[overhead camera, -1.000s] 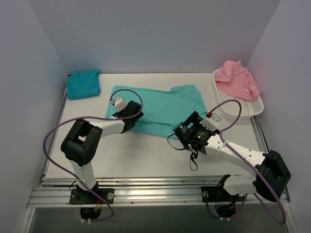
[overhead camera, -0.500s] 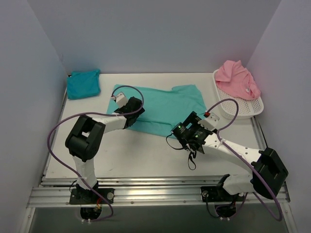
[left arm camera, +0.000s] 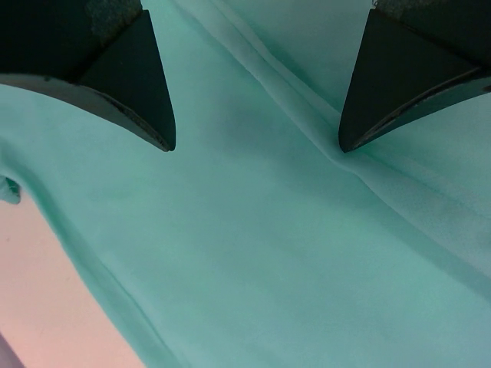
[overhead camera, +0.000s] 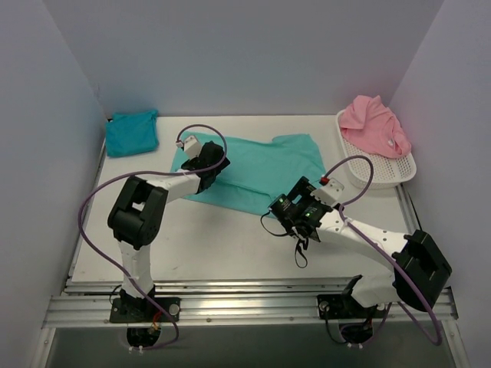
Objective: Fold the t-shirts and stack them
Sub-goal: Fold the tshirt
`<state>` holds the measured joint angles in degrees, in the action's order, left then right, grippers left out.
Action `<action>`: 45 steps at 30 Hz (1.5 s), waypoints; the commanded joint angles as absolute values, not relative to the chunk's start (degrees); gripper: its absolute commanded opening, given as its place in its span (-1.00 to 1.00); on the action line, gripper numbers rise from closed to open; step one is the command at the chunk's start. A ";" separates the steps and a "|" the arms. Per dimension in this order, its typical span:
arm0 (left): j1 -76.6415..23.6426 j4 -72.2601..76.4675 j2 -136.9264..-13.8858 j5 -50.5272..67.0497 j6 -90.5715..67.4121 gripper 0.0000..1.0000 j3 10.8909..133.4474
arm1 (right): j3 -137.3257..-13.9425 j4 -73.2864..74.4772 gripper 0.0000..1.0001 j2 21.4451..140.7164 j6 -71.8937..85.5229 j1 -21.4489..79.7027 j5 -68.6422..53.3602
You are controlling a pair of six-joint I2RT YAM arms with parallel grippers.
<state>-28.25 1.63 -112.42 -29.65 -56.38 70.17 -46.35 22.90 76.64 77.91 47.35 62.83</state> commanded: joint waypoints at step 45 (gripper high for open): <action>-23.20 3.78 -72.86 -24.43 -45.88 0.88 51.68 | -26.37 -16.16 0.80 70.48 56.95 28.49 20.85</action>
